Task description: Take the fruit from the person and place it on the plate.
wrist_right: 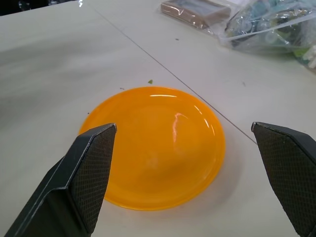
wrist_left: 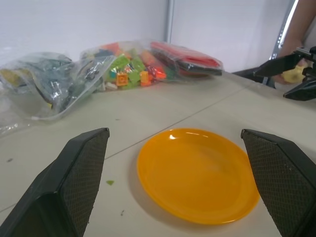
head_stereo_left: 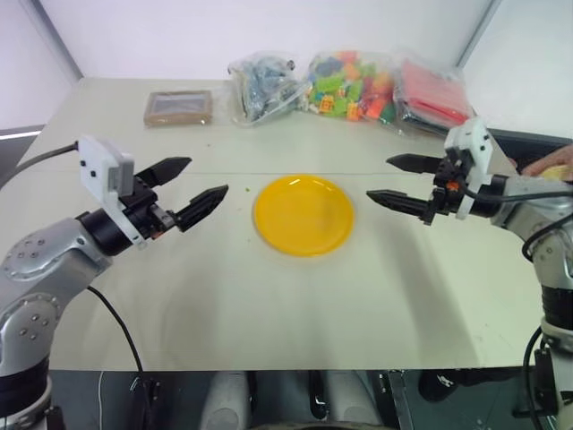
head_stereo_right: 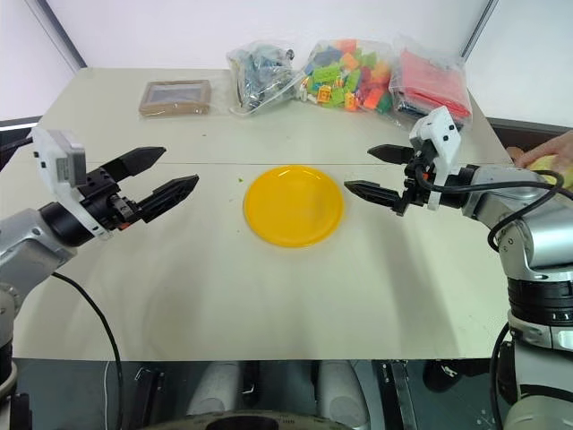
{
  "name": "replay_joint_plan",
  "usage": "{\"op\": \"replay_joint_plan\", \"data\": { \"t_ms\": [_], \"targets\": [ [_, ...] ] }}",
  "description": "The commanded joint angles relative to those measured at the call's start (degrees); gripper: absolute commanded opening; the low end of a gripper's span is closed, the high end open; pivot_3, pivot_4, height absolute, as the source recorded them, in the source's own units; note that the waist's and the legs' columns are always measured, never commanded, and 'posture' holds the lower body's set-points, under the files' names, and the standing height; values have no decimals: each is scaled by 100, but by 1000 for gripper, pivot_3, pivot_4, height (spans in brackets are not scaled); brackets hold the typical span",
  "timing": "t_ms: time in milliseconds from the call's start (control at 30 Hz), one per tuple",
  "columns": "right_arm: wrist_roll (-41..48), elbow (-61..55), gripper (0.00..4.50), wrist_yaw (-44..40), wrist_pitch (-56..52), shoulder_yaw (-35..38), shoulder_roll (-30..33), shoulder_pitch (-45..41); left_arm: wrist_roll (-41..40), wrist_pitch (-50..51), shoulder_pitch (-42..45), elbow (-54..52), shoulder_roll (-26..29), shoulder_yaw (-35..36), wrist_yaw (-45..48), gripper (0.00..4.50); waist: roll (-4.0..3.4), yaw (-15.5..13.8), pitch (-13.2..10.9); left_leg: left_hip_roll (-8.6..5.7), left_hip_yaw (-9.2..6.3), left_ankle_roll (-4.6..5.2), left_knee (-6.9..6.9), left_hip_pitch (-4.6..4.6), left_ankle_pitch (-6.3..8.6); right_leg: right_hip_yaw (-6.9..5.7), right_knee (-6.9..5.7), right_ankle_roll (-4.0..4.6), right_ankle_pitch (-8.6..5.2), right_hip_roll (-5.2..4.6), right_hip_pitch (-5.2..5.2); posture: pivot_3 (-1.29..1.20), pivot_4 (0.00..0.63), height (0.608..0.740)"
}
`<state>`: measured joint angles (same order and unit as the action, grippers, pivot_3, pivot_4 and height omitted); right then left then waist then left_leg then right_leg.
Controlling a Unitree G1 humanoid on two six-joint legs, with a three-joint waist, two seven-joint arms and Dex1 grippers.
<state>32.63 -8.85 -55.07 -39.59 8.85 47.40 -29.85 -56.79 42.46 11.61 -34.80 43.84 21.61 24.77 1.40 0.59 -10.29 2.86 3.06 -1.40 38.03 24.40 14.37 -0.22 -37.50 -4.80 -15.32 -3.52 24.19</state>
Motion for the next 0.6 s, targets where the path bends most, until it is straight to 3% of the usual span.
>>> {"op": "replay_joint_plan", "data": {
  "t_ms": [33, 600],
  "targets": [
    [79, -217, 4480, 77, 28, 215, 65, -6, -2, -72, 106, -46, 63, 102, 20, 4500, 0, 0, 0, 0, 1, 0, 0, 0, 0, 0, 0, 0, 0, 0, 0, 0, 150, 731],
    [169, -443, 4480, 238, -166, 305, 109, 118, -41, -56, 144, 2, 47, 108, 53, 4500, 0, -2, 0, 0, 0, 0, 0, 0, 0, 0, 0, 0, 0, 0, 0, 0, 150, 731]
  ]
}}
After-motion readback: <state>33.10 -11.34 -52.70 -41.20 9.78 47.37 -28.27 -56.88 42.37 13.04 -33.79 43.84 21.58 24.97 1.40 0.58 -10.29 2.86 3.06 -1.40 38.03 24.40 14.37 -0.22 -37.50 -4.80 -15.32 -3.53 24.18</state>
